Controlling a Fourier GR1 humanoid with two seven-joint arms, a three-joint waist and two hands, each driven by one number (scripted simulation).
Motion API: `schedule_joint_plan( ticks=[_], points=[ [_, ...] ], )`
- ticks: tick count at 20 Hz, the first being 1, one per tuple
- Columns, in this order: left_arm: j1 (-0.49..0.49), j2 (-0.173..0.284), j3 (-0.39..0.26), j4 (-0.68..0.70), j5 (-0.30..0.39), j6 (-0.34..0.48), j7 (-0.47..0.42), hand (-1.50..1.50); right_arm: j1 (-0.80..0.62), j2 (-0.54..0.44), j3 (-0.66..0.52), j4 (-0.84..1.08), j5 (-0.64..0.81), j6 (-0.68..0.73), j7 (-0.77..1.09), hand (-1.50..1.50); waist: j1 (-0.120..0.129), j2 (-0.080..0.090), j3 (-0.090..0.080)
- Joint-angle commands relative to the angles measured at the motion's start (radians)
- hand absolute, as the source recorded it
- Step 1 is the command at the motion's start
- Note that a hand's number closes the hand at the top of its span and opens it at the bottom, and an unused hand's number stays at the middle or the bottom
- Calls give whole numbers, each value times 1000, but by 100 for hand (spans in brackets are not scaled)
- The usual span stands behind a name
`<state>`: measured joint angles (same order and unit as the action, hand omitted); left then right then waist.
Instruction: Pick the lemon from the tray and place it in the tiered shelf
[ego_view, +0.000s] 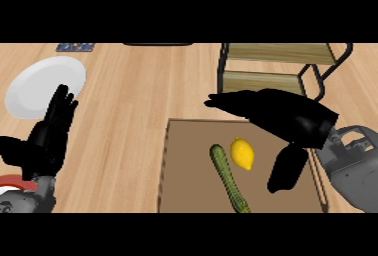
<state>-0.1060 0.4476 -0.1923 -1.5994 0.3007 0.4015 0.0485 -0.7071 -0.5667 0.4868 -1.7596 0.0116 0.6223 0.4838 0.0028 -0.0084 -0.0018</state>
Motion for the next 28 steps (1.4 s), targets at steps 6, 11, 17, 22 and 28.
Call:
schedule_joint_plan(
  ticks=[6, 11, 17, 22, 28],
  points=[
    [16, -41, 4, 8, -42, -15, -22, 0, 31, 131, 183, -28, 281, -17, 204, -150, 0, 9, 1],
    [-7, -71, -13, 0, -75, 8, 23, 0, 13, 117, 216, 31, 413, 29, 196, -150, 1, 9, 2],
    [0, -55, 30, -73, -91, -19, 89, 0, 84, 106, 176, 97, 553, 21, 92, -150, 1, 8, 2],
    [35, -64, 70, -111, -109, -48, 111, 0, 195, 136, 163, 45, 636, 11, 42, -150, 0, 7, 2],
    [62, -46, 141, -155, -79, -114, 131, 0, 230, 142, 147, 162, 749, -47, -91, -150, 3, 8, 2]
  ],
)
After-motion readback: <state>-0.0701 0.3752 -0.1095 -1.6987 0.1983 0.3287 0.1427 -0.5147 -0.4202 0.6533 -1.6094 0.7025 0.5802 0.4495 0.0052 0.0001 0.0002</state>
